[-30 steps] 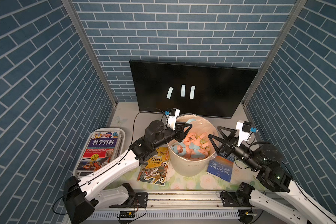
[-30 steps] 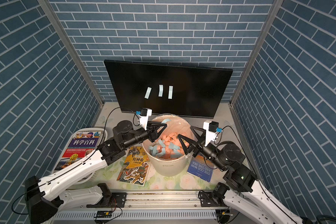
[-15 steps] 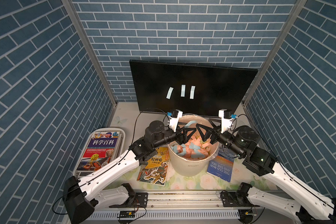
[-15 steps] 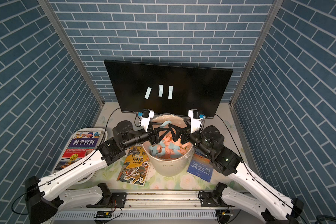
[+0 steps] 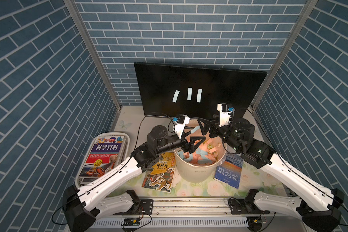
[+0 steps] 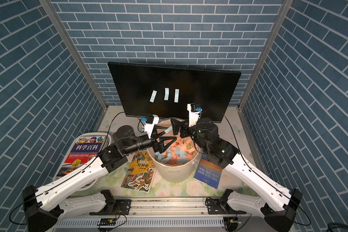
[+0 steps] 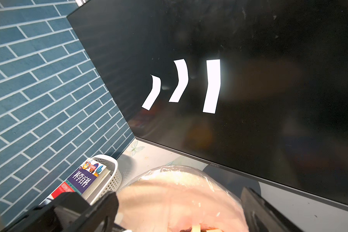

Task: Remove the sticky note from the monitor
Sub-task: Place the sticky note in the trash bin.

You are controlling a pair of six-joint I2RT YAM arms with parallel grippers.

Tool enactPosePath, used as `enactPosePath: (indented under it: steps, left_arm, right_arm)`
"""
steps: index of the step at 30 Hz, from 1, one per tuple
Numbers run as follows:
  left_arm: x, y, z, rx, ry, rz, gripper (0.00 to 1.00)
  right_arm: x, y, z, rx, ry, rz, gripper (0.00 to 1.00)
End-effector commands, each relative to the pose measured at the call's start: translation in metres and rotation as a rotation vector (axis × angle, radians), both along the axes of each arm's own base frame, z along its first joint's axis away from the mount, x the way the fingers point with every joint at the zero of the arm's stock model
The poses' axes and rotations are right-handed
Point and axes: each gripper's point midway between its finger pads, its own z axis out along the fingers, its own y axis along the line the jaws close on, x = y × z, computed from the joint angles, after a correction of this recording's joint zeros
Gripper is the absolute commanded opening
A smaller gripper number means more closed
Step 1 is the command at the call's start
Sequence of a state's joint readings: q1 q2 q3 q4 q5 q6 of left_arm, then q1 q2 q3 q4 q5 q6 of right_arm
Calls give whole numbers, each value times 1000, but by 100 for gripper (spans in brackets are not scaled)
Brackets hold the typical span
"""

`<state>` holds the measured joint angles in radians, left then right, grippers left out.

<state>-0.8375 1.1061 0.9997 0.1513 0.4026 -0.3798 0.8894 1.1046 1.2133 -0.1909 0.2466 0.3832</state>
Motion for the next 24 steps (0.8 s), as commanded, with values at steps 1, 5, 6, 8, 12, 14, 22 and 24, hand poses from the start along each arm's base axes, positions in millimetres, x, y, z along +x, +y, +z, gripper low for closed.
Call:
enactPosePath:
  steps: [1, 5, 6, 8, 12, 14, 22, 24]
  left_arm:
    - [-10, 2, 18, -35, -60, -37, 94]
    - [-11, 4, 25, -46, -76, -33, 96]
    - [-11, 4, 26, -48, -78, -31, 97]
    - [-10, 6, 27, -50, -83, -17, 98]
    - [-7, 10, 30, -56, -90, 12, 100]
    - [-5, 12, 31, -59, -92, 29, 100]
    - [12, 22, 33, -76, -74, 128, 100]
    - [19, 29, 35, -96, -62, 167, 100]
  right_arm:
    - [9, -5, -9, -96, 1, -50, 100]
    - [14, -5, -22, -151, 21, -74, 100]
    - [15, -5, -25, -161, 24, -77, 100]
    - [15, -6, -31, -176, 30, -79, 100]
    - [15, -12, -37, -191, 34, -92, 100]
    - [15, -15, -39, -188, 34, -95, 100]
    - [3, -24, -34, -140, 8, -70, 100]
    - [-2, -26, -32, -124, 1, -53, 100]
